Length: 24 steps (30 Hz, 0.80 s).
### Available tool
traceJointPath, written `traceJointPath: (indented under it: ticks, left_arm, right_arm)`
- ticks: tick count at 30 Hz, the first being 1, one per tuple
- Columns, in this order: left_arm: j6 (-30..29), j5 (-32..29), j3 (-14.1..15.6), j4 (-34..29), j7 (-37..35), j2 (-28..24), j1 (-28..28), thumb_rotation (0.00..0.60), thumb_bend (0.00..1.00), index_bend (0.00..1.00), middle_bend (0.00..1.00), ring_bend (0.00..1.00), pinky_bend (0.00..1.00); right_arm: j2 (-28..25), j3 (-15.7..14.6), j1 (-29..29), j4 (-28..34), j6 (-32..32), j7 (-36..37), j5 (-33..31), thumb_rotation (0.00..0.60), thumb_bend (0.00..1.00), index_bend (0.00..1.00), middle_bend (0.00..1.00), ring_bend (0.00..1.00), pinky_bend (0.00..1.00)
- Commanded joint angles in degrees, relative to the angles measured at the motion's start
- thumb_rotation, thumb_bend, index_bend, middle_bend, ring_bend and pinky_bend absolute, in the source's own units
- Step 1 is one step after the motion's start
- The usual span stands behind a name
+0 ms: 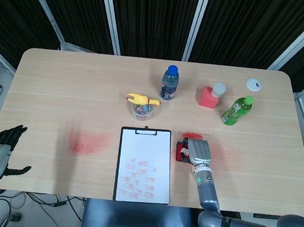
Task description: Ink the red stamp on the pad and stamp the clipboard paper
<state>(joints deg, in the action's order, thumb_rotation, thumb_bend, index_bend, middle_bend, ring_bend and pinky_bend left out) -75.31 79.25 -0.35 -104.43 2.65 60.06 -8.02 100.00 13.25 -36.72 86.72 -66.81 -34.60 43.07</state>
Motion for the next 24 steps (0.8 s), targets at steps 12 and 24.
traceJointPath:
  ticks: [12,24]
  left_arm:
    - [-0.2,0.0,0.0,0.0,0.5,0.2,0.0,0.6,0.06,0.0,0.0,0.0,0.0]
    - [-0.4,0.2,0.0,0.0,0.5,0.2,0.1,0.6,0.06,0.0,0.0,0.0,0.0]
  right_arm:
    - [-3.5,0.7,0.1,7.2,-2.8,-0.8,3.0,0.6,0.57,0.93,0.77,0.82,0.93]
    - [-1.9,-1.9,-0.4,13.0,-4.1,-2.7,6.3,0.6,0.57,0.93,0.77,0.82,0.93]
